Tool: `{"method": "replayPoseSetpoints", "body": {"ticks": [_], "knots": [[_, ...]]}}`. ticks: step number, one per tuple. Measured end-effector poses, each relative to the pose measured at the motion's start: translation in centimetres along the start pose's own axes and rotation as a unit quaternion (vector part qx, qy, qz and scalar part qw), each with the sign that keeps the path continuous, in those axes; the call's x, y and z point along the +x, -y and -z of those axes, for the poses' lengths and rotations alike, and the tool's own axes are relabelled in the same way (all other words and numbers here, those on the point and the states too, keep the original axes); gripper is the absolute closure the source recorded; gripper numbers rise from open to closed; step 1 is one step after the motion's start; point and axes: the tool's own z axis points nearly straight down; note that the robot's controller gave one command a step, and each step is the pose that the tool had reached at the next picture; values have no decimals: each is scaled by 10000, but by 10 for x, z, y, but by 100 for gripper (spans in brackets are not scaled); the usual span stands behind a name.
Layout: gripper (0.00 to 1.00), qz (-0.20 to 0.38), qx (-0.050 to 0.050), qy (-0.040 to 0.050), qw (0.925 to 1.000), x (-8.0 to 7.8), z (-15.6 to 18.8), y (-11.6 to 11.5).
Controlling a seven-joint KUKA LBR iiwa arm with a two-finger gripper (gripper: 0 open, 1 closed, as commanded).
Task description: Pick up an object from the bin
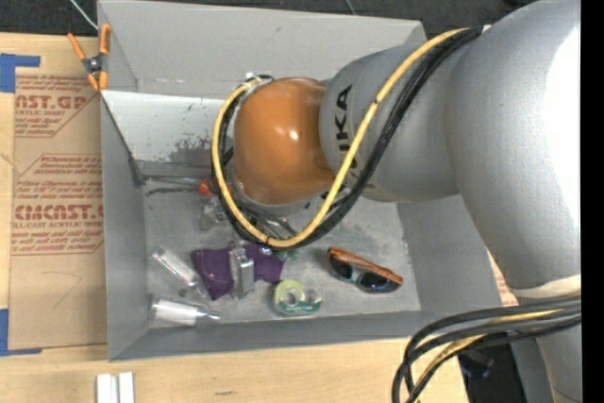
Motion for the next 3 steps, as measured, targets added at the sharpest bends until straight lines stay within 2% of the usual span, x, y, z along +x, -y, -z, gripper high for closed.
{"method": "replayPoseSetpoints", "body": {"ticks": [1,2,3], "knots": [[0,845,-6,5,9964,15,14,-1],[100,-2079,-7,-4,9781,15,-54,2],[100,-2078,-8,-4,9782,15,-54,2]]}}
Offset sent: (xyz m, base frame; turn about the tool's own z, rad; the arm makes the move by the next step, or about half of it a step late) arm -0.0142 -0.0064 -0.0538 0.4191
